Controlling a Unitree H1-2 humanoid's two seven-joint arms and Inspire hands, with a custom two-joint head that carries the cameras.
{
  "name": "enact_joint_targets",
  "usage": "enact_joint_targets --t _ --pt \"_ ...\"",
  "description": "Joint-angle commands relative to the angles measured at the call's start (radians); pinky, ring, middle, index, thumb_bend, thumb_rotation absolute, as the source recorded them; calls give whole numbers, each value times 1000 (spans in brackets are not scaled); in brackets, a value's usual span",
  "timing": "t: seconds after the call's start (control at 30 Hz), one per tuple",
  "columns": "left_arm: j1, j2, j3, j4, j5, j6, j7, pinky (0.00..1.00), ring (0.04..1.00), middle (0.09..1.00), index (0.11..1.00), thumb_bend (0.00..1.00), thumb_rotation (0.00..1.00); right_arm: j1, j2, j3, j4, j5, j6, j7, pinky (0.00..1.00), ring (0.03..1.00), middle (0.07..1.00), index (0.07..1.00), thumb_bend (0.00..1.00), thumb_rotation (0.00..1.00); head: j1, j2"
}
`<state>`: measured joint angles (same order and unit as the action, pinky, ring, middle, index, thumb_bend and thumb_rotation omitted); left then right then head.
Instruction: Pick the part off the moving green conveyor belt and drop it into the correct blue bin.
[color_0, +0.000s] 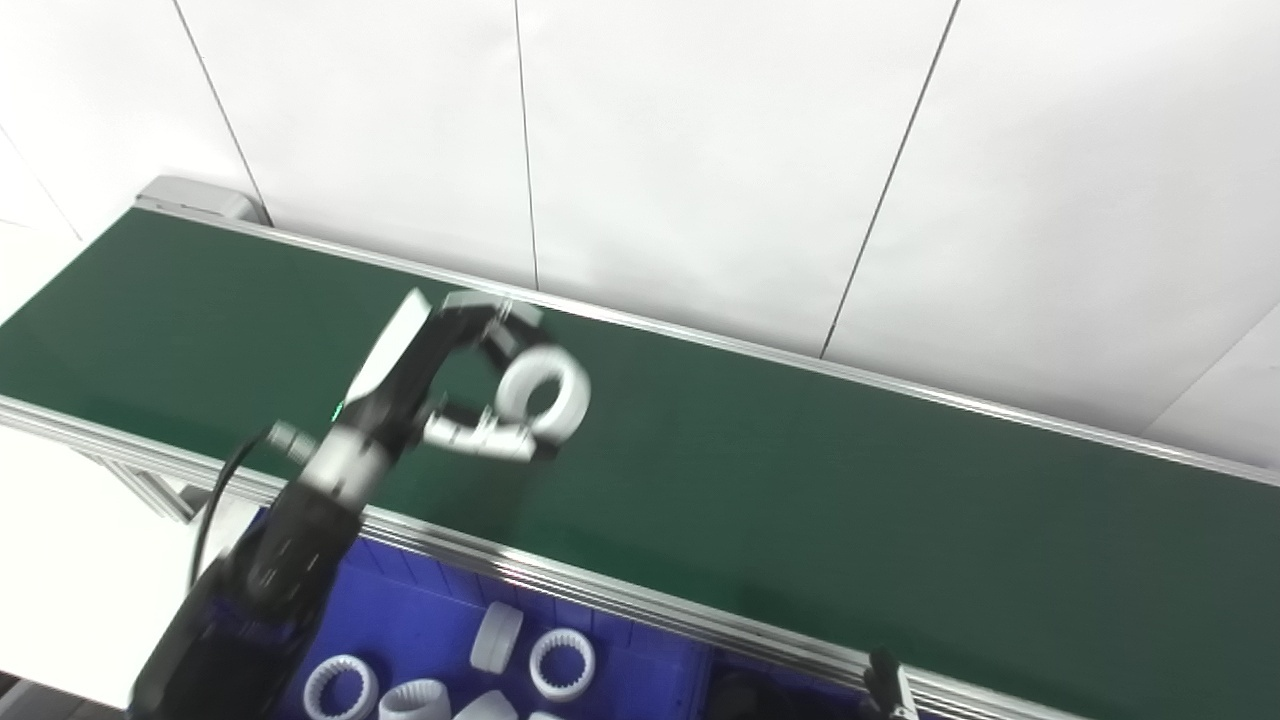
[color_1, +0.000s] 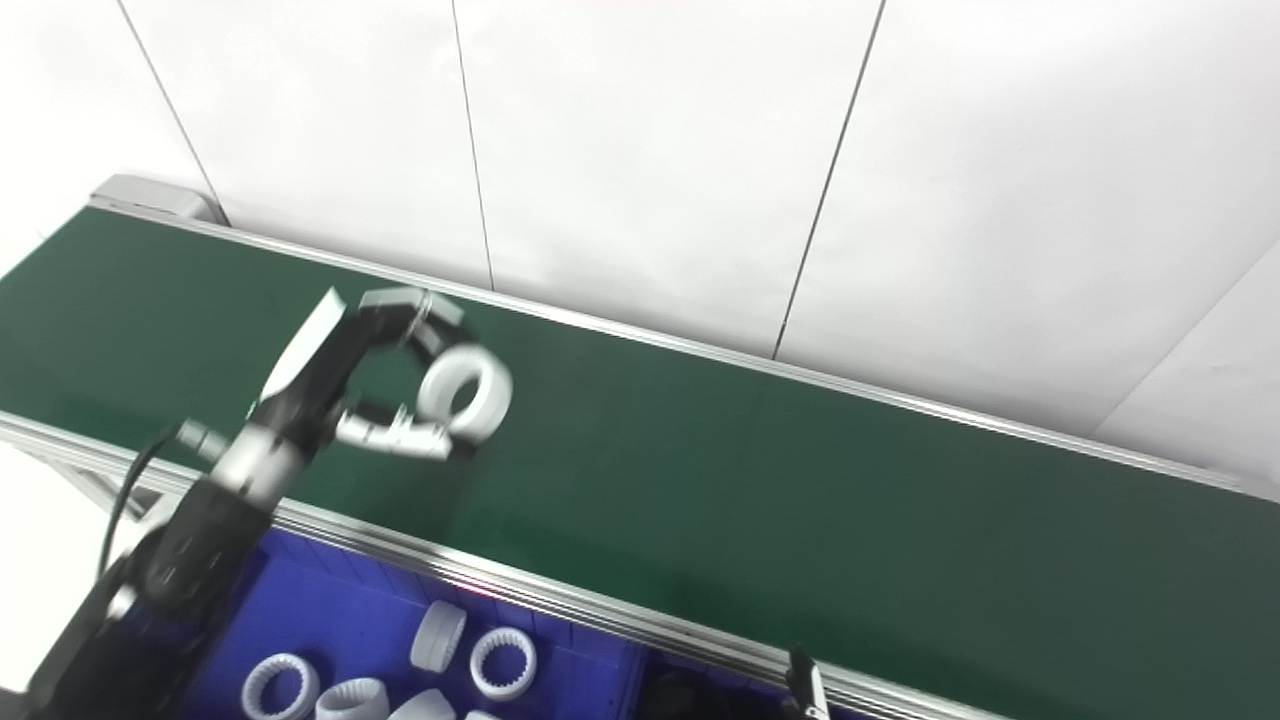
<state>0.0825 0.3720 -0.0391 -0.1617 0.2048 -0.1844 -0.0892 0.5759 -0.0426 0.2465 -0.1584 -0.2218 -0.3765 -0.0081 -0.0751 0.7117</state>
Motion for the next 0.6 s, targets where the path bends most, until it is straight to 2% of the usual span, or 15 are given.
enact_joint_targets --t 0.0,0.13,0.17,0.2,0.37,0.4,0.57 --pt "14 21 -6 -22 11 -85 -8 424 400 496 550 495 0 12 10 4 -56 -9 0 -1 971 991 998 1000 1000 495 -12 13" --pt "73 34 -33 2 45 -161 -34 427 406 505 538 496 0 18 17 7 -90 -21 17 0 965 987 994 1000 991 483 -49 83" --pt "81 37 -37 7 52 -173 -41 436 411 507 533 497 0 19 18 8 -97 -20 21 1 974 987 997 1000 983 477 -58 91" --pt "87 50 -48 14 68 -170 -60 446 415 508 529 497 0 23 21 9 -109 -25 28 1 983 987 998 1000 974 476 -78 120" --pt "92 103 -83 24 108 -144 -139 482 423 514 517 498 0 36 35 13 -150 -32 51 0 985 990 990 1000 955 480 -110 155" --pt "92 108 -87 25 116 -148 -145 487 425 517 513 498 0 37 36 14 -156 -33 53 0 975 988 988 1000 949 482 -113 173" --pt "61 132 -138 59 206 -193 -169 474 417 516 518 497 0 39 43 12 -176 -33 72 0 988 999 993 1000 949 483 -93 188"
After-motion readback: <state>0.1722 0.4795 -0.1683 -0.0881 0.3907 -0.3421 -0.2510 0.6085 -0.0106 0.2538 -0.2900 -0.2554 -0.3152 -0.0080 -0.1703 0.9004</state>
